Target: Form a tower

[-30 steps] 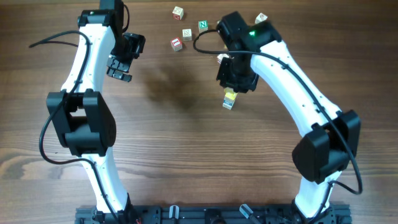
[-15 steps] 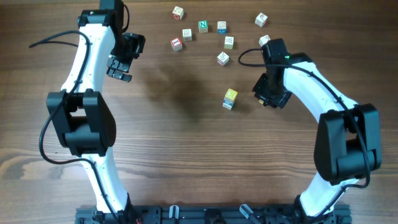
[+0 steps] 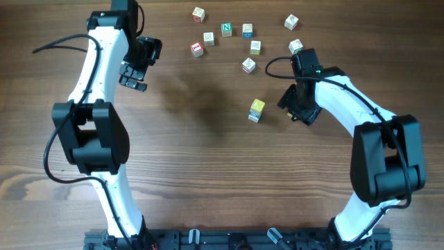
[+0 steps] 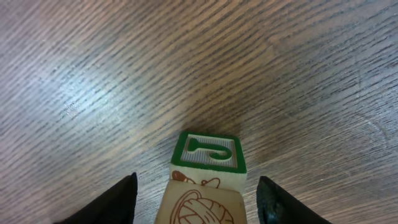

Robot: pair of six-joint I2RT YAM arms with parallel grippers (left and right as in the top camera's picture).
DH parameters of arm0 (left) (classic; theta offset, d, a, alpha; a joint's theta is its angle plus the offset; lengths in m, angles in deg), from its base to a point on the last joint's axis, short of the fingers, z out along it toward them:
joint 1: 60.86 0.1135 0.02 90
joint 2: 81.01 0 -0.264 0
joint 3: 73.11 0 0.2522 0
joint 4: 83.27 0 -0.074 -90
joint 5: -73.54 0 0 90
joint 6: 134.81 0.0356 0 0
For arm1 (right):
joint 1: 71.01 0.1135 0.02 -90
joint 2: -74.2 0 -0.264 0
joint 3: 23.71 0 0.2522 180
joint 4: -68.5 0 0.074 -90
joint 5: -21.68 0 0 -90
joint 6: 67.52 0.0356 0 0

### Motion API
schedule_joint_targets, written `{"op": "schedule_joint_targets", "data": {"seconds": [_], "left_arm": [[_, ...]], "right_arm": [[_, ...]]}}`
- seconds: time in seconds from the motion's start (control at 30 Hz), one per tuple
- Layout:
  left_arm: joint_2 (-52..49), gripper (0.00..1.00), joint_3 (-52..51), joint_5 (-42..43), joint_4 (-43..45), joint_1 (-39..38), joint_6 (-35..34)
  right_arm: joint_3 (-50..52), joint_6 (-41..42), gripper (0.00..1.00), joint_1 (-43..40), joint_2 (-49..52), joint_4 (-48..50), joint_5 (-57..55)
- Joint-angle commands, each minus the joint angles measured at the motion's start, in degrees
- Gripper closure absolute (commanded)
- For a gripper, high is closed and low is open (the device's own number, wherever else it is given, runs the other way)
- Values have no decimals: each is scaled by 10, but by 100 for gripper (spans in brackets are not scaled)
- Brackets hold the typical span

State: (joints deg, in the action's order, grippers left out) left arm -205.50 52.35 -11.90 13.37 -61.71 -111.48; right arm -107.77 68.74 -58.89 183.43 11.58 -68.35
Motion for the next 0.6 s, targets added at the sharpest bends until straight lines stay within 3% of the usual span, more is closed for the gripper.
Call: {"op": "schedule_joint_targets", "data": {"seconds": [0.0, 0.47, 0.5, 0.53, 0.57], "left_arm": [[17, 0, -3, -5, 0, 2, 7], [17, 0, -3, -6, 0, 2, 7], [17, 0, -3, -6, 0, 2, 7], [17, 0, -3, -6, 0, 2, 7], [17, 0, -3, -5, 0, 2, 7]], "right_arm": [[3, 23, 40, -4, 5, 4, 8], [3, 3, 59, -14, 20, 7, 22], [3, 2, 56, -14, 20, 7, 22], [2, 2, 39, -14, 20, 7, 23], [0, -2, 6, -14, 20, 4, 22]]}}
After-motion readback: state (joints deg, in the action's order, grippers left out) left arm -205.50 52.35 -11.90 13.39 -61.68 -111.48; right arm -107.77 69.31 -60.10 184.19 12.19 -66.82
